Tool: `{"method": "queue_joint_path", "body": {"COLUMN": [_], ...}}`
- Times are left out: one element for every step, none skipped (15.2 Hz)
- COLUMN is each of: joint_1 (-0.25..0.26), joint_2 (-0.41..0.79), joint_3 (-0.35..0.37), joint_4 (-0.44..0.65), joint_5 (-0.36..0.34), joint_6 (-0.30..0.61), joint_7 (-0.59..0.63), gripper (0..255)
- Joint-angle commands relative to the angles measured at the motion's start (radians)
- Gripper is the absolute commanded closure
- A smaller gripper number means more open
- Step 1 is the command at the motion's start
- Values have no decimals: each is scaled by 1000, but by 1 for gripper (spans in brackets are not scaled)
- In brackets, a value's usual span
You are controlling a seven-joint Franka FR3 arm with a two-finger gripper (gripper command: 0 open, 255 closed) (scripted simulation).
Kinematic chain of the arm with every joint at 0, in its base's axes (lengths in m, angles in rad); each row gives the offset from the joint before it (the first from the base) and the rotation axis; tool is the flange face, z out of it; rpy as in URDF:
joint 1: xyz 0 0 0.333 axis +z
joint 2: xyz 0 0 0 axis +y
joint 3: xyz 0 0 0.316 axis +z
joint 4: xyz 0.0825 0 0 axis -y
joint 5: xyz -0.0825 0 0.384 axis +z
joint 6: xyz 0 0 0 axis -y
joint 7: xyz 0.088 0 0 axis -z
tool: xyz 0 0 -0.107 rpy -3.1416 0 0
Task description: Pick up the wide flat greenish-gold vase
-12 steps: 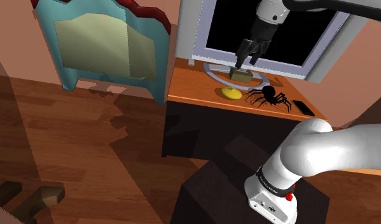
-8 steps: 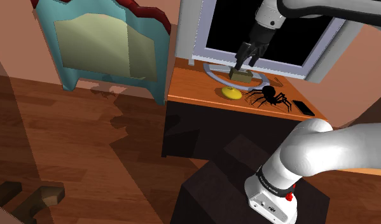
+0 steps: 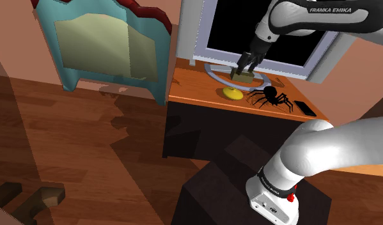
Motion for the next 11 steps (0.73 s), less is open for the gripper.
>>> {"method": "queue_joint_path", "body": {"joint_1": [-4,-3,-2,0,3,8,13,20,29,38,49], "joint_2": [50,75,102,129,158,189,220,253,287,322,359], "joint_3": [-52,-76,-101,-125,-151,-177,-203,-230,-257,-285,-313], "joint_4": [1,4,8,14,20,29,38,49,62,75,90], "joint_5": [-7,-7,-6,-2,3,10,21,34,50,70,93], "joint_6": [63,91,119,147,174,201,227,252,277,300,323], "joint_7": [-43,-64,-84,-106,-129,-152,-177,-204,-232,-262,-294], "gripper": [0,0,0,0,0,0,0,0,0,0,0]}}
